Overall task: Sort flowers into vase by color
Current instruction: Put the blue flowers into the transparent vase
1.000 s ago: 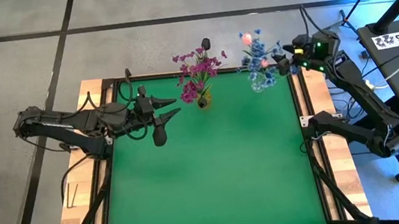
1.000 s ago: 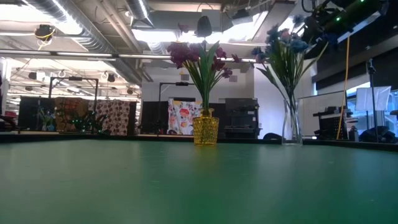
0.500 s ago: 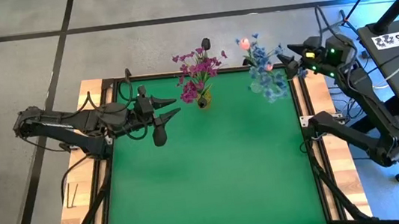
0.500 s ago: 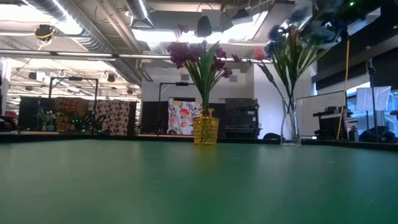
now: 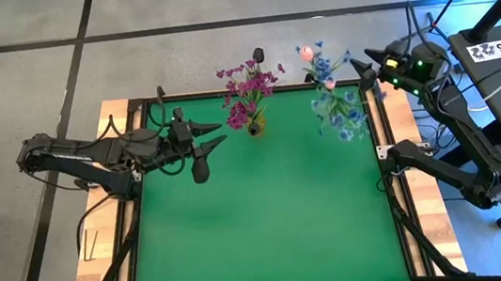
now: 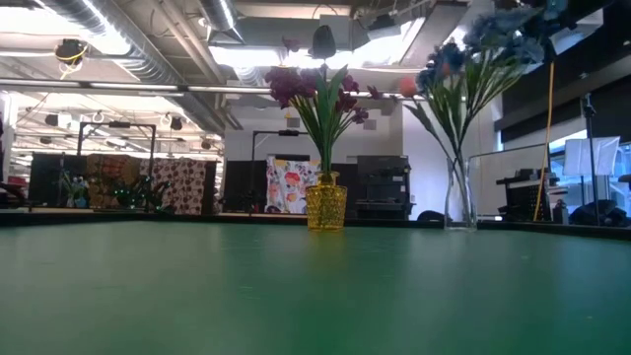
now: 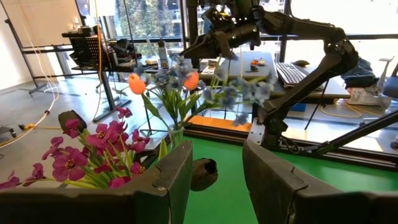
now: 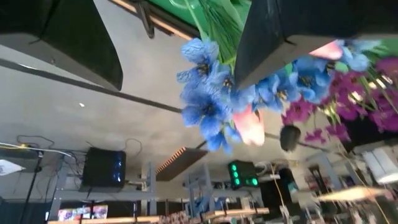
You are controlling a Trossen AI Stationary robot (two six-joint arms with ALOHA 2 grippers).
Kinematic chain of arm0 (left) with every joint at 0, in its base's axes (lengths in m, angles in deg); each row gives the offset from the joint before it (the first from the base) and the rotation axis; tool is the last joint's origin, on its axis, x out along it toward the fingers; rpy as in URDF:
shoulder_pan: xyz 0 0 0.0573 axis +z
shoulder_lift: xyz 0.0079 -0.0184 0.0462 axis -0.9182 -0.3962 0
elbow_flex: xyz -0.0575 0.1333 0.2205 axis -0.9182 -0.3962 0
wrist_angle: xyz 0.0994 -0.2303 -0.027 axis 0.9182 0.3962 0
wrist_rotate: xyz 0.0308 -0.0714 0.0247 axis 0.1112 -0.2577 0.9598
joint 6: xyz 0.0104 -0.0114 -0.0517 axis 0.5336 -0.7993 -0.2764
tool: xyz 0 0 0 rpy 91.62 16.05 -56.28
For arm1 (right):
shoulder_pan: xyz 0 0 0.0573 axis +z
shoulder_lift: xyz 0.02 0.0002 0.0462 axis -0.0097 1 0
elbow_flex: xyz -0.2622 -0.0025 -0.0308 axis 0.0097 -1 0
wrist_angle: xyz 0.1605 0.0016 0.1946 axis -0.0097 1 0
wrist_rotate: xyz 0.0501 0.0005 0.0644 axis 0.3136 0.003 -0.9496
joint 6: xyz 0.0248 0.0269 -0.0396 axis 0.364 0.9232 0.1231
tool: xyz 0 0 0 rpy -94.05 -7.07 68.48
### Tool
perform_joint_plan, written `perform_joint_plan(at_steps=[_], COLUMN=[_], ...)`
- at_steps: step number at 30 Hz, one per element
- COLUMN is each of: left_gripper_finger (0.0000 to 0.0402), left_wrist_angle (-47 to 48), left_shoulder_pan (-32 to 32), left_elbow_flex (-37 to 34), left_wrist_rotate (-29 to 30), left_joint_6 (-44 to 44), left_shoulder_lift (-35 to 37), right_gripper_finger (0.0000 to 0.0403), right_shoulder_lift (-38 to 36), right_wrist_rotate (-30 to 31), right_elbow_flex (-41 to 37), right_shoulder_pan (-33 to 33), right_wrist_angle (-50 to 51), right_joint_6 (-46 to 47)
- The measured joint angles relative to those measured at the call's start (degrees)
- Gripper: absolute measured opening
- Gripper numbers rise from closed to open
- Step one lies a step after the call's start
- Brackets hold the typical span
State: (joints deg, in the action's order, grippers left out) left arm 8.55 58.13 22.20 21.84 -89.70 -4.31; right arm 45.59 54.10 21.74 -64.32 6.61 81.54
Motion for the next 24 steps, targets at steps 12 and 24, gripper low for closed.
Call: perform_joint_plan(at_steps=[12, 24], left_gripper_finger=[0.0137, 0.0137], left_wrist_angle=[0.02, 0.11], left_shoulder_pan=[0.00, -0.02], left_elbow_flex=[0.00, 0.00], left_wrist_rotate=[0.00, -0.01], left_joint_6=[-0.15, -0.45], left_shoulder_lift=[-0.17, -0.17], right_gripper_finger=[0.0308, 0.0308], right_shoulder_lift=[4.22, 7.24], right_wrist_rotate=[0.17, 0.76], right_elbow_flex=[0.00, 0.00], right_shoulder_pan=[0.01, 0.00], right_wrist_angle=[-3.62, -3.36], right_joint_6=[1.72, 1.73])
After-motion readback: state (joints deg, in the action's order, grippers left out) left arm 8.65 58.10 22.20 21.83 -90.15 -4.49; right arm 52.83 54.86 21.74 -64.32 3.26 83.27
